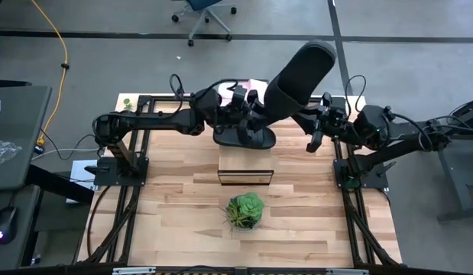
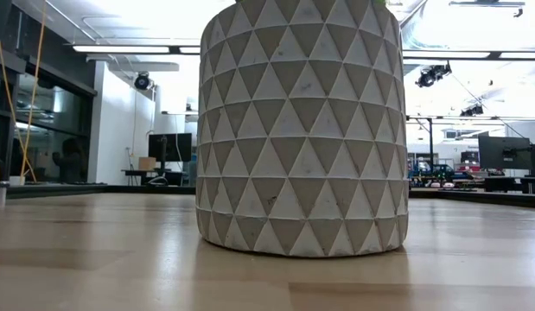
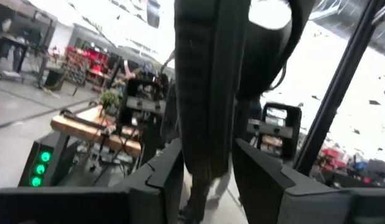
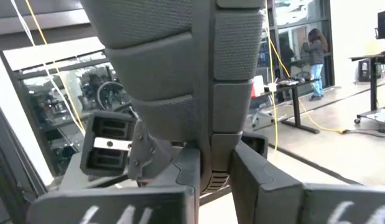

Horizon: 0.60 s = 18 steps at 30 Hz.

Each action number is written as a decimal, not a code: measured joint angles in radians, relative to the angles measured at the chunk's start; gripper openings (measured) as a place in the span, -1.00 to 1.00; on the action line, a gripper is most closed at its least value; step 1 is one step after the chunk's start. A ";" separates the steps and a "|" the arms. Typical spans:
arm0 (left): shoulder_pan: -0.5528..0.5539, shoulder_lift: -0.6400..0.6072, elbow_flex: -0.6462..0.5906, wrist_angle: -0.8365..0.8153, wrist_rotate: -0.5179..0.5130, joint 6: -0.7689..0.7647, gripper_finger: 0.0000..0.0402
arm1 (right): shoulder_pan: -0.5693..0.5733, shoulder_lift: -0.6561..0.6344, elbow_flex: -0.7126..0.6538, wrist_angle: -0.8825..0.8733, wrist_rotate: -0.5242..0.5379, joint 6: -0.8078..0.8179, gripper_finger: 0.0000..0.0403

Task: Pick and place slides into the shelf
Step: Put the black slide on the shelf

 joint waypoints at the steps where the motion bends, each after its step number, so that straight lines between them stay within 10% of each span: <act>1: 0.000 0.000 0.000 -0.012 0.010 0.000 -0.37 | 0.000 -0.002 0.000 -0.006 0.002 0.001 -0.84; 18: 0.078 -0.005 0.000 -0.092 0.431 -0.011 -0.72 | 0.000 -0.227 0.000 -0.559 -0.036 0.319 -0.86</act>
